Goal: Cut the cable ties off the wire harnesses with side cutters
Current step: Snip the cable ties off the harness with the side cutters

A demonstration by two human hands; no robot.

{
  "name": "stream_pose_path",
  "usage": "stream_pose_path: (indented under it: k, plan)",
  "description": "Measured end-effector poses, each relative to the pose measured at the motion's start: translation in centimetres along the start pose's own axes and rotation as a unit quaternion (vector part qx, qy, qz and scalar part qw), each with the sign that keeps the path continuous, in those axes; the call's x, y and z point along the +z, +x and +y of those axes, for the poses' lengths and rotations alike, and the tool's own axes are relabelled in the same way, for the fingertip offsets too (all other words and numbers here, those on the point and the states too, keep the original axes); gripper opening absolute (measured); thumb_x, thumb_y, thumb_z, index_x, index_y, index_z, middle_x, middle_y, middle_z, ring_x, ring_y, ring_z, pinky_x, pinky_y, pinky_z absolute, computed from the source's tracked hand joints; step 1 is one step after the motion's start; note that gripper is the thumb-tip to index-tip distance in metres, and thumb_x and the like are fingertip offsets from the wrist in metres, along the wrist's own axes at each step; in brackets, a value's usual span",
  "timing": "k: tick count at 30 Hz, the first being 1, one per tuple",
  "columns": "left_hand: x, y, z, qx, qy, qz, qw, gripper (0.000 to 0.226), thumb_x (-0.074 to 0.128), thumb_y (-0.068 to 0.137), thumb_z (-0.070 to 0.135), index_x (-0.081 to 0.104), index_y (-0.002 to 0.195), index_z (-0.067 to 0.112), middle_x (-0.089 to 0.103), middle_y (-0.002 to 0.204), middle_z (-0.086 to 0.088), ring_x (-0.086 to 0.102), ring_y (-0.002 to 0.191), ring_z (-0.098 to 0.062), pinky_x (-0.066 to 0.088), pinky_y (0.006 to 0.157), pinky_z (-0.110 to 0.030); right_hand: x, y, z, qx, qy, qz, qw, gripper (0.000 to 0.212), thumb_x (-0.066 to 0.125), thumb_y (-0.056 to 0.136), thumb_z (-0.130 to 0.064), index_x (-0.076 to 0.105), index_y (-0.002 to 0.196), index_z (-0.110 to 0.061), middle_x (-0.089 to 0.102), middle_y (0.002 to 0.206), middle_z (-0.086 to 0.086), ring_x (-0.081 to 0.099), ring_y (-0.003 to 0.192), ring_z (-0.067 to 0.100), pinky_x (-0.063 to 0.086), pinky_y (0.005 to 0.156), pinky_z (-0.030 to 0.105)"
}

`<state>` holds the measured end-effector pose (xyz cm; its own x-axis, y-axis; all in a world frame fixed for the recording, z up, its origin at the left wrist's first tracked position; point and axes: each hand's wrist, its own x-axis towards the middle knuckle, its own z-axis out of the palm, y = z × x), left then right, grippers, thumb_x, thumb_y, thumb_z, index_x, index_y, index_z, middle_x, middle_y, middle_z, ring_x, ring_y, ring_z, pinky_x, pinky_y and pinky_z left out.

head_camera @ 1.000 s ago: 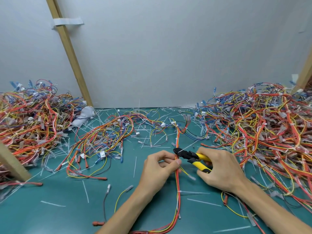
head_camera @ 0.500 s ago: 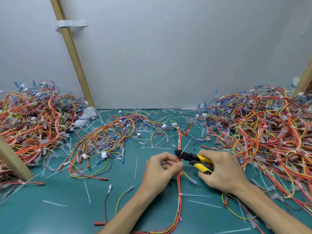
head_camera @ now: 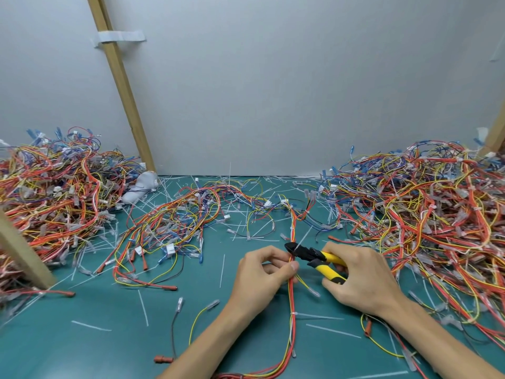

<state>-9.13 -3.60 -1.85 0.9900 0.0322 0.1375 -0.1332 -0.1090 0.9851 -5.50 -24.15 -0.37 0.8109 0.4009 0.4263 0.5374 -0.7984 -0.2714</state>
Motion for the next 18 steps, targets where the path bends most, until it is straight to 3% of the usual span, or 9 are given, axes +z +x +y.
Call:
stream_pose_path:
  k: [7,12,18]
  plan:
    - [0.06,0.01,0.04,-0.001,-0.002,0.011,1.000,0.009,0.074,0.084,0.012,0.066,0.081,0.008,0.070,0.068,-0.009,0.068,0.060,-0.011,0.045,0.057,-0.012,0.19,0.07,0.03,-0.019,-0.018,0.014,1.000,0.041,0.065,0.057,-0.040,0.056,0.097,-0.033,0.050,0.077,-0.017,0.046,0.068,0.007,0.035,0.056,0.023]
    - [-0.03,-0.11,0.15,0.005,0.000,0.021,1.000,0.007,0.074,0.083,0.012,0.068,0.082,0.008,0.071,0.068,-0.008,0.070,0.062,-0.014,0.053,0.065,-0.020,0.21,-0.01,0.00,-0.015,-0.006,0.012,1.000,0.040,0.064,0.059,-0.042,0.057,0.097,-0.033,0.051,0.077,-0.019,0.047,0.066,0.005,0.030,0.058,0.010]
    - [-0.18,-0.10,0.34,0.015,-0.006,0.043,0.999,0.005,0.074,0.083,0.011,0.069,0.080,0.010,0.068,0.066,-0.004,0.072,0.065,-0.016,0.055,0.067,-0.024,0.50,0.07,-0.21,-0.010,-0.016,0.037,0.999,0.027,0.065,0.060,-0.040,0.059,0.085,-0.032,0.052,0.064,-0.015,0.046,0.058,0.008,0.041,0.051,0.028]
